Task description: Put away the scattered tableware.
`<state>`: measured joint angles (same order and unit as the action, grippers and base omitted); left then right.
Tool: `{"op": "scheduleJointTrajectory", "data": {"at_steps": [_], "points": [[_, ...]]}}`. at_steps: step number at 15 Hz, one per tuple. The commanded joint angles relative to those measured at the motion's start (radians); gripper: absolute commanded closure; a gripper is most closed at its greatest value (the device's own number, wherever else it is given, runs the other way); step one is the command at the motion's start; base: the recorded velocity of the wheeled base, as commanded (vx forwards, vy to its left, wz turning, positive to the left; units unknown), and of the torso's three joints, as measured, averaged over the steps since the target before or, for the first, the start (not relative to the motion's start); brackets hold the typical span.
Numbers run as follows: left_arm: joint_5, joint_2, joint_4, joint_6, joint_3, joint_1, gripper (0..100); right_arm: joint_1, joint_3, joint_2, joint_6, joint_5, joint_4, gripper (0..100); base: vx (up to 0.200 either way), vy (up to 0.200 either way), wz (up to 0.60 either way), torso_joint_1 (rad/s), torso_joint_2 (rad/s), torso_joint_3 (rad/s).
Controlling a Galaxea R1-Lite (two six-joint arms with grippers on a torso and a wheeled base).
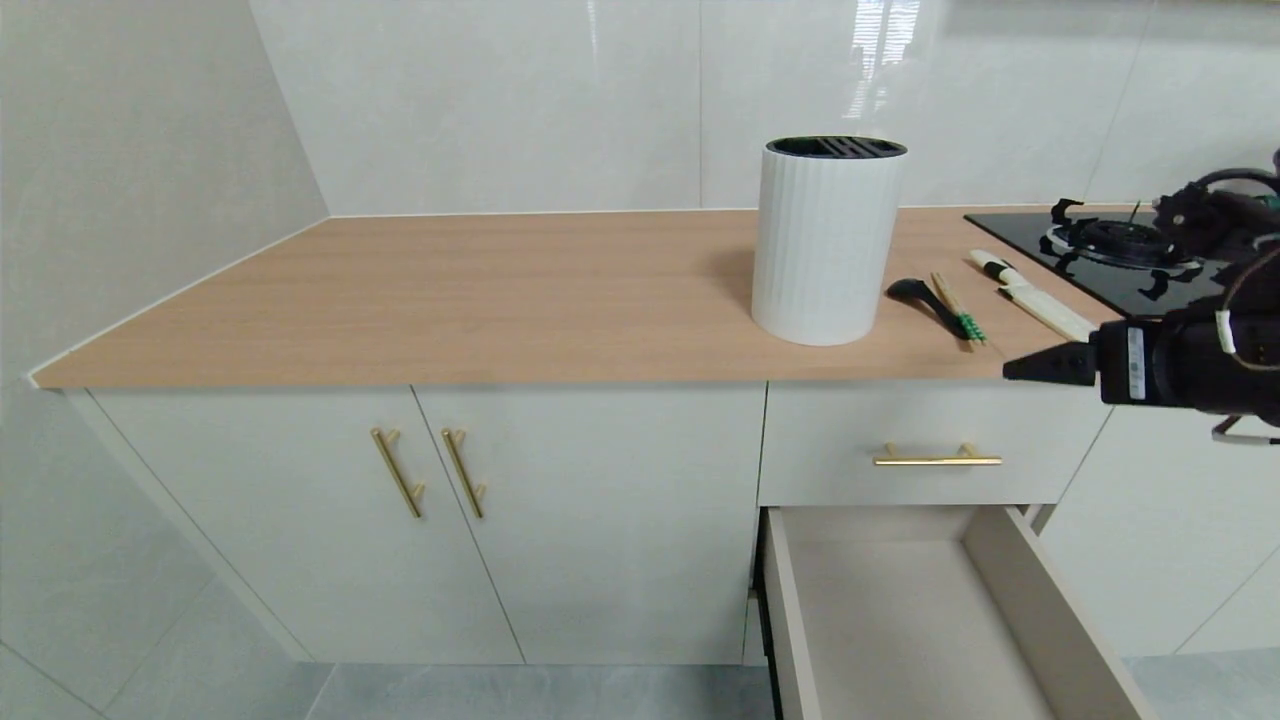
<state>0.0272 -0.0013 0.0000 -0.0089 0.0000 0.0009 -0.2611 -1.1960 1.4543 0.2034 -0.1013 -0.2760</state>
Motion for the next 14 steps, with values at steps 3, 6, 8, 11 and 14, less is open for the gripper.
{"op": "scheduleJointTrajectory", "data": {"at_steps": [3,6,8,11,14], "points": [[0.000,0.001,0.000,0.000,0.000,0.001,0,-0.001,-0.376,0.285,0.067,-0.179,-0.089,0,0.000,0.000,0.00,0.000,0.00,0.000],[0.000,0.001,0.000,0.000,0.000,0.001,0,-0.003,-0.425,0.365,0.137,-0.195,-0.121,0,0.000,0.000,0.00,0.000,0.00,0.000],[0.000,0.001,0.000,0.000,0.000,0.001,0,-0.006,-0.439,0.387,0.140,-0.216,-0.120,0,0.000,0.000,0.00,0.000,0.00,0.000],[0.000,0.001,0.000,0.000,0.000,0.001,0,-0.007,-0.441,0.428,0.142,-0.256,-0.089,0,0.000,0.000,0.00,0.000,0.00,0.000],[0.000,0.001,0.000,0.000,0.000,0.001,0,0.011,-0.441,0.488,0.140,-0.310,-0.017,0,0.000,0.000,0.00,0.000,0.00,0.000]]}}
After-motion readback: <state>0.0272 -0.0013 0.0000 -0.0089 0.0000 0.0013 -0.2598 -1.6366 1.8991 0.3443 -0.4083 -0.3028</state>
